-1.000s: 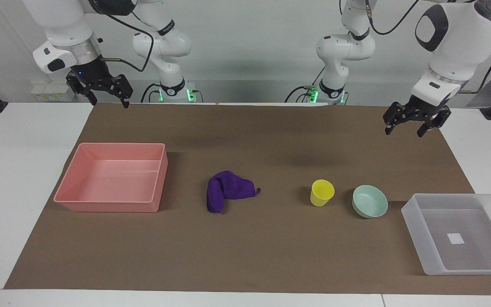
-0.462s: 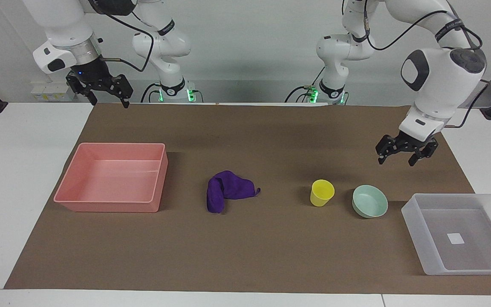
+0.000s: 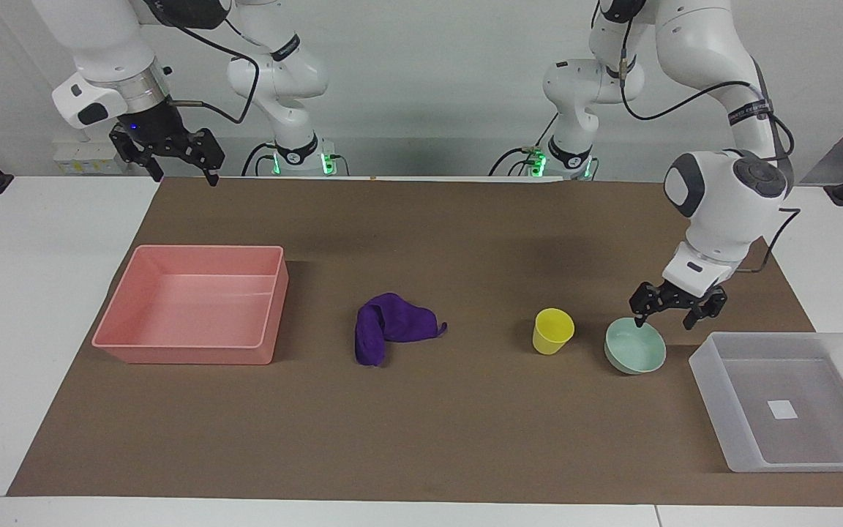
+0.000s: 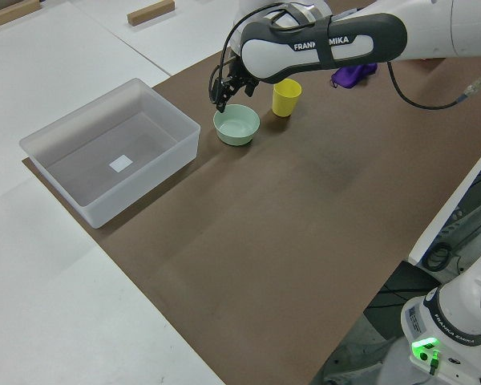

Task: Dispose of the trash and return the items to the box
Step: 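Grasp the green bowl with the left gripper while the right gripper reaches the cloth, then lower the bowl into the clear box while the right gripper grasps the cloth, then carry the purple cloth into the pink tray with the right gripper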

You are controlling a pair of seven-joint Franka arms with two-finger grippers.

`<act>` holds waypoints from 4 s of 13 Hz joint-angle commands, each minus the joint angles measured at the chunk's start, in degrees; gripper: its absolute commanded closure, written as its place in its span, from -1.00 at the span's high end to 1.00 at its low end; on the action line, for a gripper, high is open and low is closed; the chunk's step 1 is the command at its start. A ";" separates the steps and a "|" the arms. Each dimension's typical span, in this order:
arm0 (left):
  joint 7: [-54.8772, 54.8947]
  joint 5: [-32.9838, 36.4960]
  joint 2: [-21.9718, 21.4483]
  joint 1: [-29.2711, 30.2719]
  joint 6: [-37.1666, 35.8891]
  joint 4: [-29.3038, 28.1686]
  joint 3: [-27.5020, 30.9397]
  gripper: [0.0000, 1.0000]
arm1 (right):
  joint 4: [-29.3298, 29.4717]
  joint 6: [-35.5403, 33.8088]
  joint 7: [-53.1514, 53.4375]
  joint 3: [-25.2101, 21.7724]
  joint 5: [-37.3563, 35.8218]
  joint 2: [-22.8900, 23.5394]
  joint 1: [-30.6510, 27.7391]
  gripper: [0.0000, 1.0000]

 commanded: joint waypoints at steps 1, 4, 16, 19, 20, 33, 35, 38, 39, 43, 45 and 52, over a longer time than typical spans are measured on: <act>-0.75 0.16 3.72 1.19 5.88 -0.48 -0.16 1.00 | -7.07 7.05 -0.96 0.59 0.90 -2.49 1.50 1.00; -0.84 0.16 5.31 2.07 6.78 -0.65 -0.25 1.00 | -13.39 16.52 3.68 0.59 1.16 -0.83 6.76 1.00; -0.75 -0.02 2.59 2.16 -1.28 5.11 -0.43 -1.00 | -17.55 52.23 13.72 0.77 12.85 21.92 22.24 1.00; -0.75 -0.10 5.39 3.64 -4.12 15.14 -0.25 -1.00 | -17.55 56.38 14.08 0.77 12.85 25.63 24.53 1.00; -0.75 -0.10 6.45 4.43 -4.38 16.91 -0.34 -1.00 | -17.72 55.77 13.47 0.68 12.85 25.63 24.54 1.00; 0.48 0.51 24.83 22.10 -2.47 37.94 -1.74 -1.00 | -15.88 36.98 20.48 -0.29 9.08 13.88 22.43 -1.00; 0.39 2.43 24.66 21.49 2.09 35.31 -1.57 -1.00 | -12.82 31.98 22.42 -0.29 5.49 11.14 20.50 -1.00; 0.30 5.25 23.43 21.23 7.29 28.99 -1.66 -1.00 | -7.19 23.01 22.60 -0.29 2.32 7.63 16.99 -1.00; 0.39 5.26 22.47 21.23 7.91 26.62 -1.66 -1.00 | -7.00 21.50 22.17 -0.20 0.57 5.70 15.06 -1.00; 0.48 5.52 21.05 20.35 7.05 23.95 -1.74 -0.92 | -7.09 19.29 17.80 -0.20 -2.61 1.21 7.77 -1.00; 0.57 5.43 21.14 19.48 3.73 26.23 -1.83 0.12 | -7.17 19.73 10.51 -0.03 -2.61 1.03 2.68 -1.00; 1.44 5.17 15.97 14.13 -5.16 28.79 -2.36 0.78 | -15.59 27.62 -4.82 -0.03 -2.53 1.64 -7.63 -1.00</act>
